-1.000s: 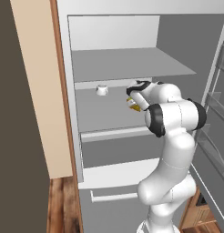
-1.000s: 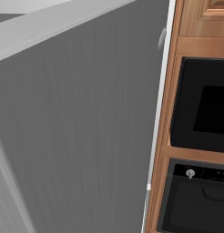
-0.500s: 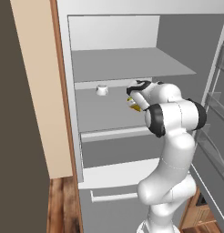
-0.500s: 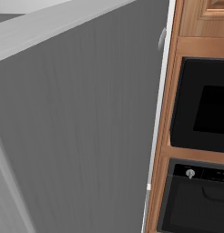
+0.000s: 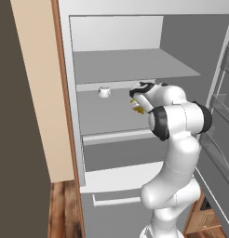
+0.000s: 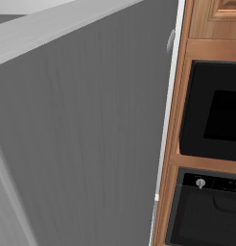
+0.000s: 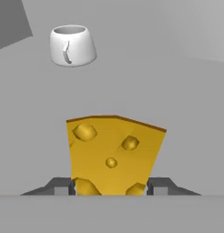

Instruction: Pick the cheese from the fridge and the cheese grater from the cabinet and place them next to the salad bowl.

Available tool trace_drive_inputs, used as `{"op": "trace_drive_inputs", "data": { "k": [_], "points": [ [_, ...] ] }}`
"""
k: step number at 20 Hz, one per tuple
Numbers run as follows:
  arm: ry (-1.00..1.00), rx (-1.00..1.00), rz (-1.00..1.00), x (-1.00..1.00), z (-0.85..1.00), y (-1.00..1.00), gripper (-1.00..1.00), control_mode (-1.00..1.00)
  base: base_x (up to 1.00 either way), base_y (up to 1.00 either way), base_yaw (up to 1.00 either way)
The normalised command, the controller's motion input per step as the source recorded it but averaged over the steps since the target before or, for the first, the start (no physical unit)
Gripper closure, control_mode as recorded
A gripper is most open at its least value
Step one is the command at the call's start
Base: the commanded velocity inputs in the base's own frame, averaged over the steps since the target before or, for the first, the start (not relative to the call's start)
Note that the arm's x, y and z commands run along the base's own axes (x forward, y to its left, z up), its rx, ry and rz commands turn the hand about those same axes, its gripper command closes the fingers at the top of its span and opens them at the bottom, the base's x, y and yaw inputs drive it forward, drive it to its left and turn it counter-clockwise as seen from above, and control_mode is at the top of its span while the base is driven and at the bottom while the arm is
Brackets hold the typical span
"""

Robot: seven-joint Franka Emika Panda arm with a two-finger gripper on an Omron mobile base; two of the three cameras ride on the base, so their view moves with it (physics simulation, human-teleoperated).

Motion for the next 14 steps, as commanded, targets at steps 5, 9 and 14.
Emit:
{"op": "trace_drive_inputs", "data": {
  "k": [5,9,14],
  "points": [
    [0.00,0.05,0.00,-0.87,0.09,0.00,1.00,-1.00,0.00,0.00,0.00],
    [-0.06,0.06,-0.01,-1.00,0.23,0.00,1.00,-1.00,0.00,0.00,0.00],
    [-0.02,0.01,-0.06,-0.95,0.77,0.00,1.00,-1.00,0.00,0.00,0.00]
  ]
}}
